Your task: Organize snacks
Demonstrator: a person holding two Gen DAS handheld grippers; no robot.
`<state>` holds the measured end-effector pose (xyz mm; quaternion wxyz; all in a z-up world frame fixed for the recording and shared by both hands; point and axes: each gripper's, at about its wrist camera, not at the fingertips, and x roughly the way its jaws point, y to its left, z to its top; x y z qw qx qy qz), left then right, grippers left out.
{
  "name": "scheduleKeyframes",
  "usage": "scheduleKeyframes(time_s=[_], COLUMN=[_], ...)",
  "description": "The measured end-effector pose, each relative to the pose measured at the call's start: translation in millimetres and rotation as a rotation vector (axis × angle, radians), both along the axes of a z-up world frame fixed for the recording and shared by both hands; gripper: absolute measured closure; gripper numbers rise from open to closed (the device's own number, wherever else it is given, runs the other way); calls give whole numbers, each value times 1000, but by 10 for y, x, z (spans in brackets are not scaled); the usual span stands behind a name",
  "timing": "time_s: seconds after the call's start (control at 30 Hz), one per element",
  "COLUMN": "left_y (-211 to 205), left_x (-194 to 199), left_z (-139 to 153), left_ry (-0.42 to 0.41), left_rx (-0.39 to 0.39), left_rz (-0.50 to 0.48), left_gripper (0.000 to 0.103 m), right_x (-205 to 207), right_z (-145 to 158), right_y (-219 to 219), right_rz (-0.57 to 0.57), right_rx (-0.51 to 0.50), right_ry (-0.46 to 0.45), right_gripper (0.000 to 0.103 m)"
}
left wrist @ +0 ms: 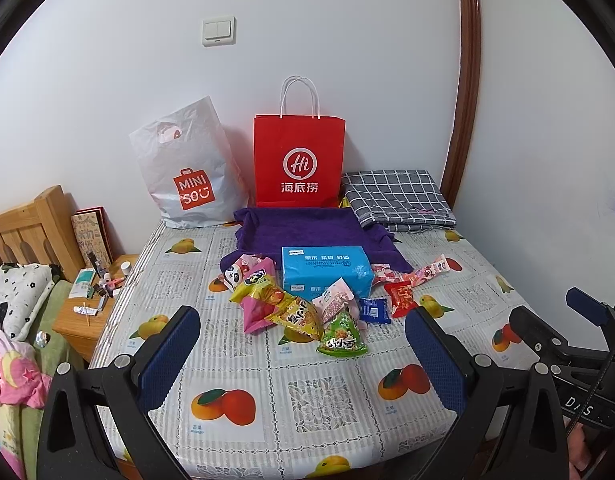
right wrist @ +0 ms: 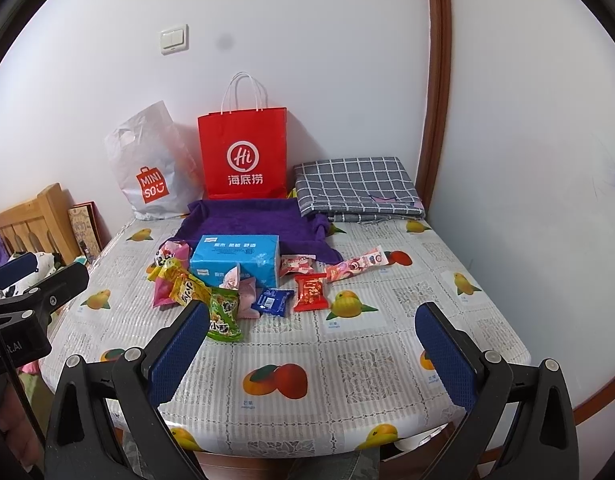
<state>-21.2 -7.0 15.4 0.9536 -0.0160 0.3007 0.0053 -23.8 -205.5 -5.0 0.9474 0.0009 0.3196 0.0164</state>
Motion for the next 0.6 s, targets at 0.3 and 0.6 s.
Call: scheduleKeyframes(time_s=[0.3,0.6], left_y=[34,222], left_x=[55,341], left_z=[-23,-270], left_ry=[2,50], left_rx=[-6,-15], left_rz=[-1,2], left_gripper=[0,0], right_x=[21,190], right_z=[-30,-192], right_y=[10,-31], right_rz=[7,36], right_rx=[8,15], right_ry=[1,16], right_gripper=[1,1])
